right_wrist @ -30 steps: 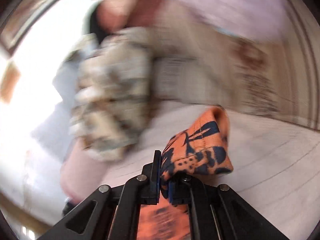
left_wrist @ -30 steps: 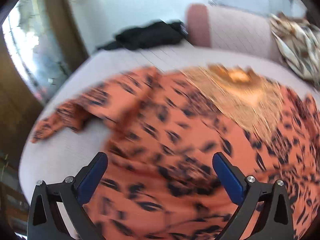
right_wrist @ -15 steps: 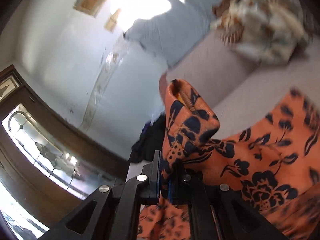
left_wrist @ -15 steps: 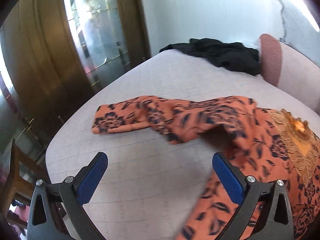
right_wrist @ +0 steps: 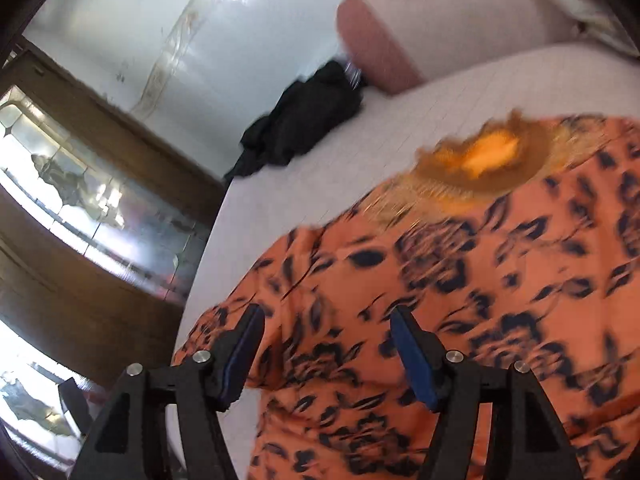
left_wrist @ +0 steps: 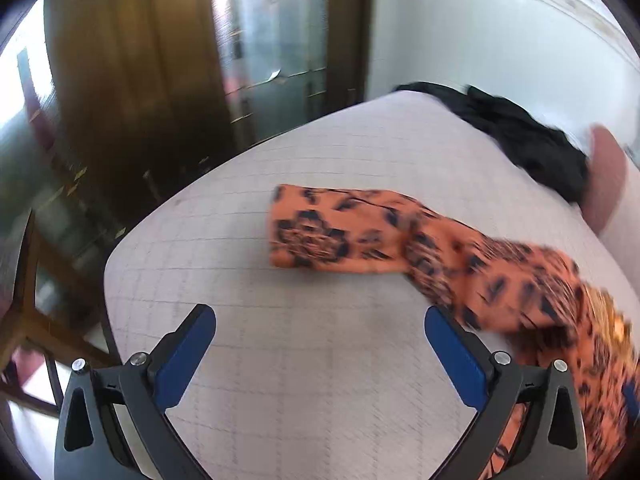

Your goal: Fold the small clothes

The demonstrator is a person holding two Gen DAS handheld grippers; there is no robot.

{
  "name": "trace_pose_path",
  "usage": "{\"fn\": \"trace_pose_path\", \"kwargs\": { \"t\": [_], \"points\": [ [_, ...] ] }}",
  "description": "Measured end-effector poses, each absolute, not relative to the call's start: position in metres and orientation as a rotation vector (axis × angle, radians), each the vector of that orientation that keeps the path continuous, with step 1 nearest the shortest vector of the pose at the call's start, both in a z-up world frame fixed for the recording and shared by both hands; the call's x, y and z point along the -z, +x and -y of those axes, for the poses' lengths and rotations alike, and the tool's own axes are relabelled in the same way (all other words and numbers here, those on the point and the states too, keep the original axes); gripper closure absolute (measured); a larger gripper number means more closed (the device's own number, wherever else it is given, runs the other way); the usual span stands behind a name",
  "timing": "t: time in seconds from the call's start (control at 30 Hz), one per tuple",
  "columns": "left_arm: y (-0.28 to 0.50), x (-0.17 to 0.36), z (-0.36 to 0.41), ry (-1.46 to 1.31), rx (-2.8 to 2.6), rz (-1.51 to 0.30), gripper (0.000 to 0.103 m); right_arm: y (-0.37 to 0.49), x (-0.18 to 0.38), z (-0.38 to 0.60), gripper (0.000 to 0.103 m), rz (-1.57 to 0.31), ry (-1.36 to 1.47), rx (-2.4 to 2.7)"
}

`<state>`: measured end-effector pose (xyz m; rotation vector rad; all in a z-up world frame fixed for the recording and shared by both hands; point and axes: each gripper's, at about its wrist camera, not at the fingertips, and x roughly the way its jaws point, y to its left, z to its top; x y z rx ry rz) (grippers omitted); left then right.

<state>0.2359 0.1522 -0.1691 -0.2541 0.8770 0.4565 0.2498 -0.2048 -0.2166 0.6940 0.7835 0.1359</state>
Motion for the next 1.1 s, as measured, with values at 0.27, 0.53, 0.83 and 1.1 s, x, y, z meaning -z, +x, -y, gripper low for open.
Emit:
{"fn": "trace_pose_path", "kwargs": {
  "t": [0.27, 0.53, 0.83, 1.1],
  "points": [
    [0.249, 0.191, -0.201, -0.491, -0.349, -0.954, 0.0, 0.264, 0.266, 0.254, 0.054, -0.937, 0.663, 0.015],
    [0.253, 0.205, -0.221, -0.758, -0.17, -0.967, 0.0, 0.189, 0.23, 0.256, 0.054, -0.857, 0.533, -0.099],
    [0.263, 0.223, -0.241, -1.012, -0.141, -0.997, 0.002, 0.173, 0.221, 0.253, 0.052, -0.813, 0.517, -0.147],
    [0.285, 0.229, -0.229, -1.011, -0.19, -0.972, 0.033, 0.18, 0.213, 0.253, 0.052, -0.779, 0.514, -0.185]
  ]
}}
